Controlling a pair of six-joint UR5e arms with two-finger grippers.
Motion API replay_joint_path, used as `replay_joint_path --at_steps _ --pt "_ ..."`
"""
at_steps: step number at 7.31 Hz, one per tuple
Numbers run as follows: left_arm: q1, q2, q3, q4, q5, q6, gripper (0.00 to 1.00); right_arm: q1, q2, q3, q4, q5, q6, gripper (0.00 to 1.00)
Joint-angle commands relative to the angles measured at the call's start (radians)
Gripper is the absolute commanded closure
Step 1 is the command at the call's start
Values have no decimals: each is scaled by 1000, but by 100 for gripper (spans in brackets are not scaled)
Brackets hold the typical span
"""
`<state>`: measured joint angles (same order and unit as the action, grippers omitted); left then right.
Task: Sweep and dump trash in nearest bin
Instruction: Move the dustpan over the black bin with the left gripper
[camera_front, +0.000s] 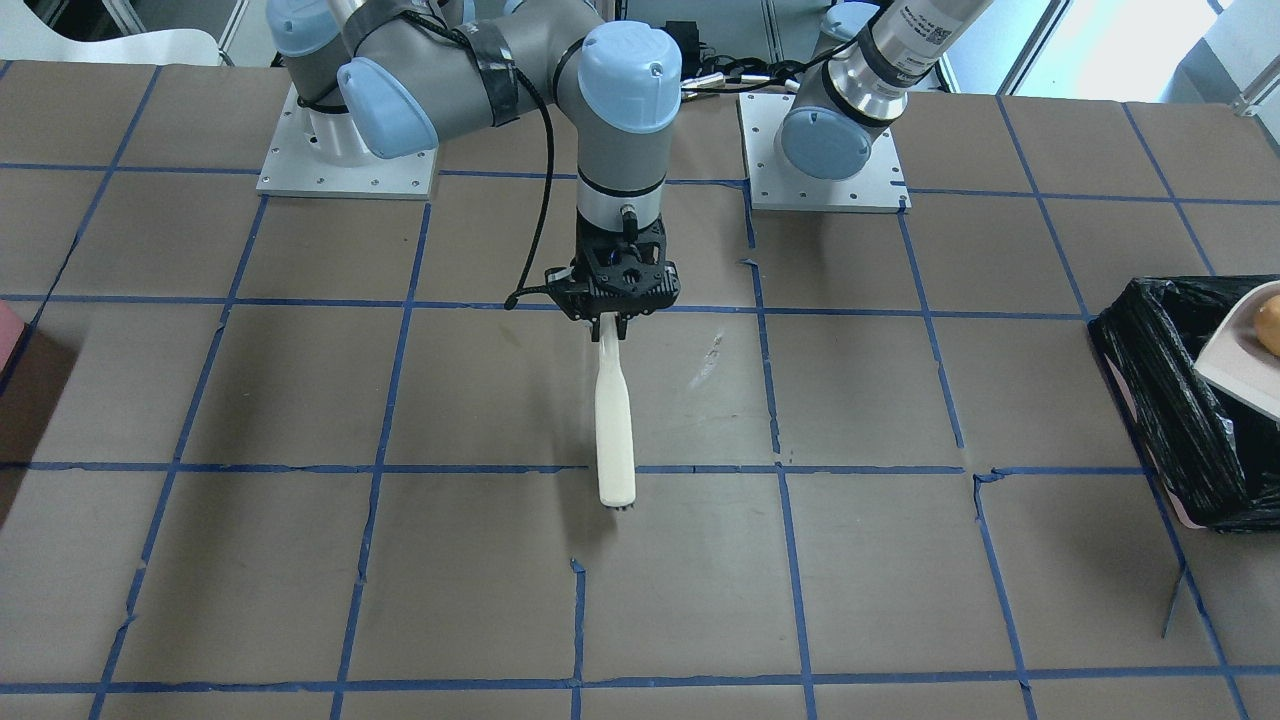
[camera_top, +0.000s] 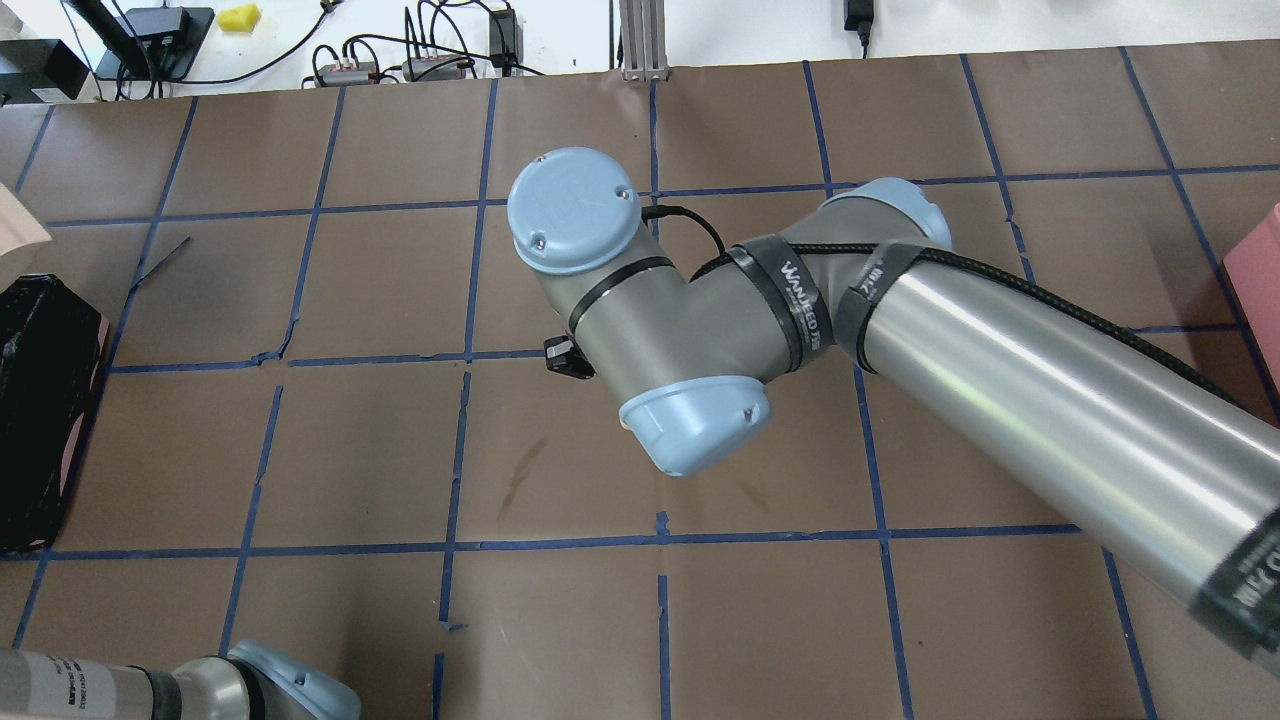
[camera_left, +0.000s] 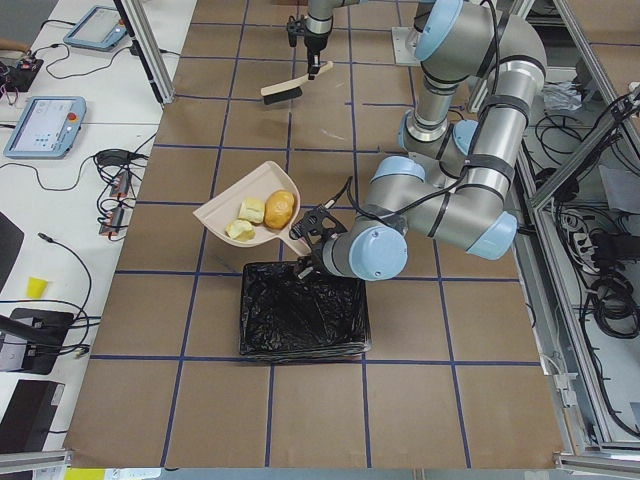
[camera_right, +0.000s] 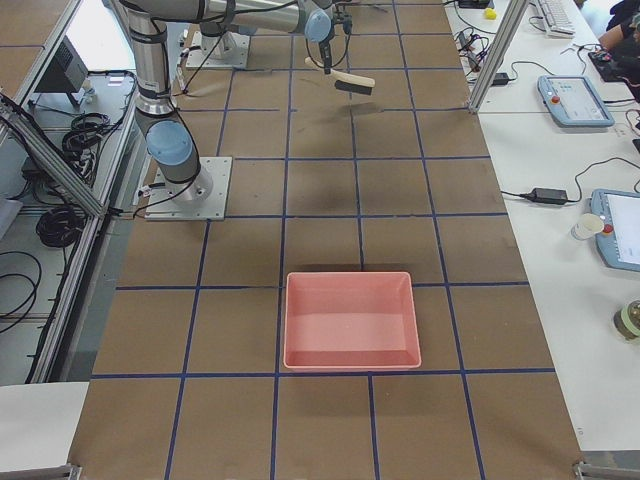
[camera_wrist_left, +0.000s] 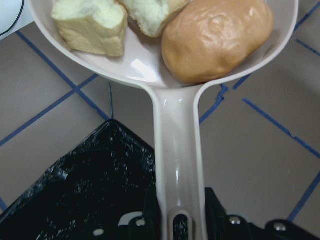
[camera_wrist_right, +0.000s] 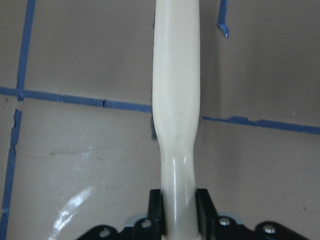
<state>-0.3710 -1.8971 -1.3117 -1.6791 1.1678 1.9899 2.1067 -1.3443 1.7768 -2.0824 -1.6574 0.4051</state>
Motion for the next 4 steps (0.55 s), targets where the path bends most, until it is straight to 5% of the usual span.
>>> replay_joint_path --at_steps 1,3,4 --pt "114 -5 -3 18 38 41 93 2 -174 200 -2 1 29 81" --pt "171 -25 -15 24 74 49 93 6 -364 381 -80 1 57 81" --pt "172 -25 -11 83 175 47 93 12 -418 425 -100 1 58 81"
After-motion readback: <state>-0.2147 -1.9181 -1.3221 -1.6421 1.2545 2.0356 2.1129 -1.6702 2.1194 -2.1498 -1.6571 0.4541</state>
